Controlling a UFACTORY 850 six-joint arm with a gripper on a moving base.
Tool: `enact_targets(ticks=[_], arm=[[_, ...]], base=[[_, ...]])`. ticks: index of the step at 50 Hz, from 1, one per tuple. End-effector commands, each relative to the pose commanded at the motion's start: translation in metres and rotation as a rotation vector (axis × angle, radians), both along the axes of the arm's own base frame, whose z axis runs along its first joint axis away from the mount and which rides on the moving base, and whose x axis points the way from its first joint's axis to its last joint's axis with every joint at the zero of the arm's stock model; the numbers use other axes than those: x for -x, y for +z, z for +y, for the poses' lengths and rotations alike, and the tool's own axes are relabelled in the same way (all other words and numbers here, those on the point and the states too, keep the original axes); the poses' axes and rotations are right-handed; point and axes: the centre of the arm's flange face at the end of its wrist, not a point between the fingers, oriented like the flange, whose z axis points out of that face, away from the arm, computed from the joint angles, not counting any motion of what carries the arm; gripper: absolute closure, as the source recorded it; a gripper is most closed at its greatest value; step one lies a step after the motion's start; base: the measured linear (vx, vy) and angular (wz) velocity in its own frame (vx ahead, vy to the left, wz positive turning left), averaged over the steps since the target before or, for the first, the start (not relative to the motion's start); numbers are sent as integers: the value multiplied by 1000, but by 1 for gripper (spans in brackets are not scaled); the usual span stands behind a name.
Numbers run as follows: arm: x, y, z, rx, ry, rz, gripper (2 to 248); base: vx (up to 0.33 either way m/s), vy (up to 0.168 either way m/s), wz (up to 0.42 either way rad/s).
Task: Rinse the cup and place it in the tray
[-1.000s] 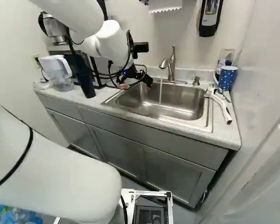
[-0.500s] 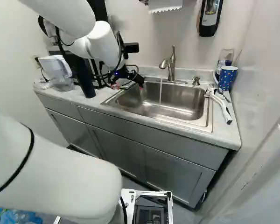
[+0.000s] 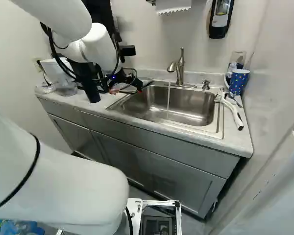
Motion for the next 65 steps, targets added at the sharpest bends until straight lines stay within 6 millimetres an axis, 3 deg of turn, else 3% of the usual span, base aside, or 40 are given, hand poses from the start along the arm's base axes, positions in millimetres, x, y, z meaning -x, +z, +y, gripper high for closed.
enact_targets(ticks=[65], arm=[[-6,2,105,2,254,9,3]], base=[[0,0,0]])
